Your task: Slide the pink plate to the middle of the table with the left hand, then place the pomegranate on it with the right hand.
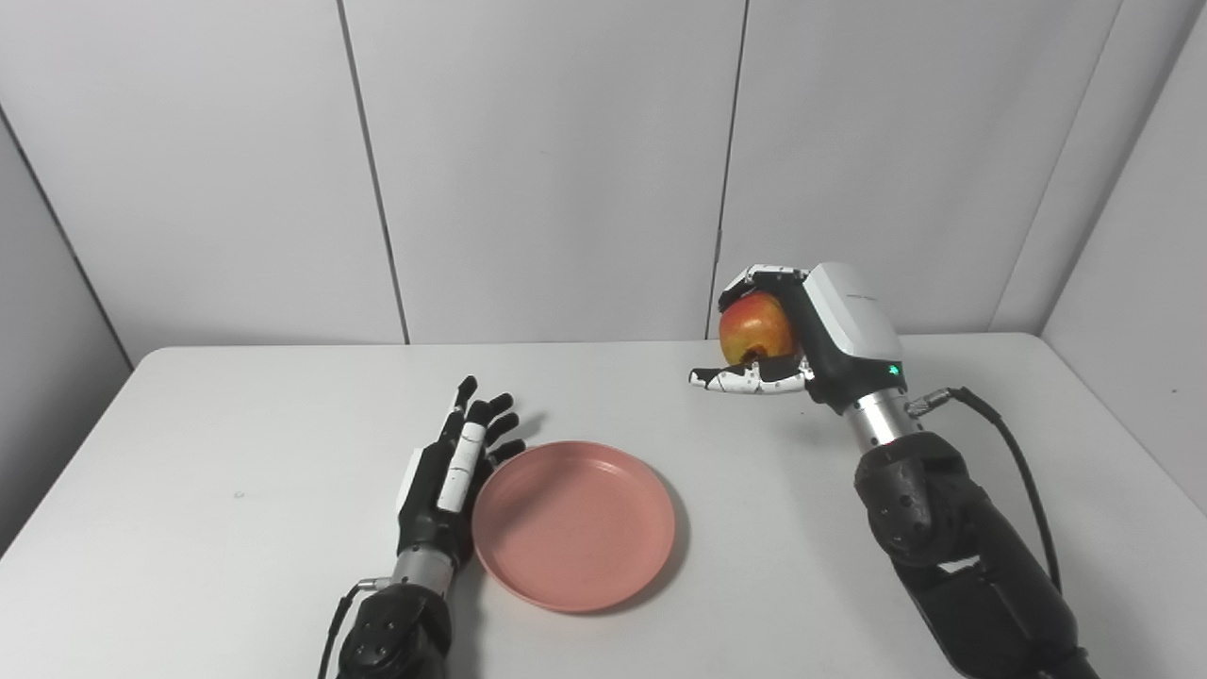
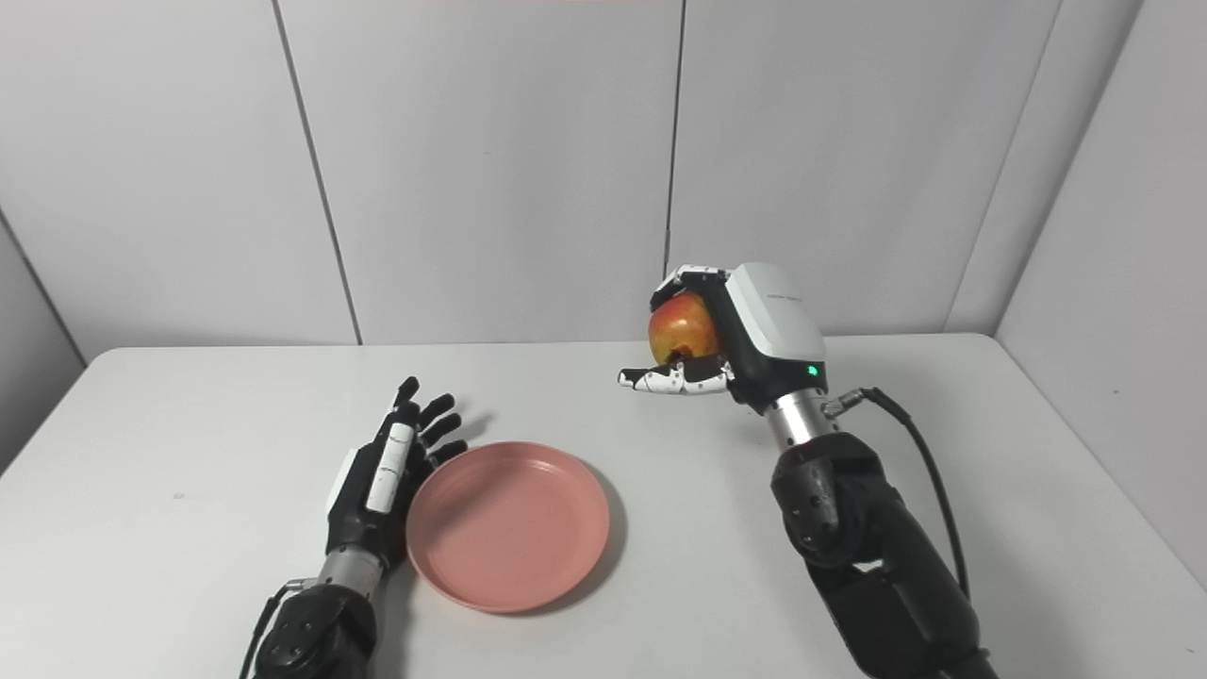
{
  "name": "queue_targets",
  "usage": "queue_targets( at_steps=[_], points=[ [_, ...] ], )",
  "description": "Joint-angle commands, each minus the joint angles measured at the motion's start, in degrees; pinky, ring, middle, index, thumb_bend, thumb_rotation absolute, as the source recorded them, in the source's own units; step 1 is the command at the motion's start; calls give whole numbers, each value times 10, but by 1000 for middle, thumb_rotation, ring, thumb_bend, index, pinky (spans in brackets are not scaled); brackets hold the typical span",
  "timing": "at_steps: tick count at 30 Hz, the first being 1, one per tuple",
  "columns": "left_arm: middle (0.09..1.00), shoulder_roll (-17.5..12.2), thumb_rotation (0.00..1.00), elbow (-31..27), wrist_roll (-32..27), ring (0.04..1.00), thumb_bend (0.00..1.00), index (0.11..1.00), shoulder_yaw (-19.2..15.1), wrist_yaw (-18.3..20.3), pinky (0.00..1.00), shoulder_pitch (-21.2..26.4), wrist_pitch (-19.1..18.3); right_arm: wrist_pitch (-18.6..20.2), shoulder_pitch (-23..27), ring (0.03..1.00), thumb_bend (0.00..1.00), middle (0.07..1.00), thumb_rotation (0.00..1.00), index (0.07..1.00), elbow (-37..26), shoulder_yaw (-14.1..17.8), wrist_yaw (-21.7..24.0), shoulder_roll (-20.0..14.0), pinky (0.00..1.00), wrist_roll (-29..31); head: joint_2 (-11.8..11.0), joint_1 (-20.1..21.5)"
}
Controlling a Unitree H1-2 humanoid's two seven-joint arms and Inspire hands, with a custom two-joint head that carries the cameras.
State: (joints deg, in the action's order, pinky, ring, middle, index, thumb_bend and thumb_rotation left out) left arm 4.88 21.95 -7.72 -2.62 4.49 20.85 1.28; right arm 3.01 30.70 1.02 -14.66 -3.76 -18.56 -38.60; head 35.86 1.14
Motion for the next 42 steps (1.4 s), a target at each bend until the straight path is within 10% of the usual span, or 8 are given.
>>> queue_targets(
  at_steps=[1,26,42],
  points=[
    [875,11,768,1,3,864,807,1000,6,-8,772,-5,-14,-14,16,315,510,424,178,482,-30,-1,9,1,248,-6,1,-13],
    [870,21,845,22,3,838,856,1000,12,-18,712,-2,15,-61,-22,281,512,419,173,484,-58,-47,51,66,203,-13,-3,-47],
    [869,21,846,26,4,840,819,1000,12,-19,717,-2,16,-100,-28,302,512,428,170,485,29,-83,37,64,213,-41,-6,-47]
  ],
)
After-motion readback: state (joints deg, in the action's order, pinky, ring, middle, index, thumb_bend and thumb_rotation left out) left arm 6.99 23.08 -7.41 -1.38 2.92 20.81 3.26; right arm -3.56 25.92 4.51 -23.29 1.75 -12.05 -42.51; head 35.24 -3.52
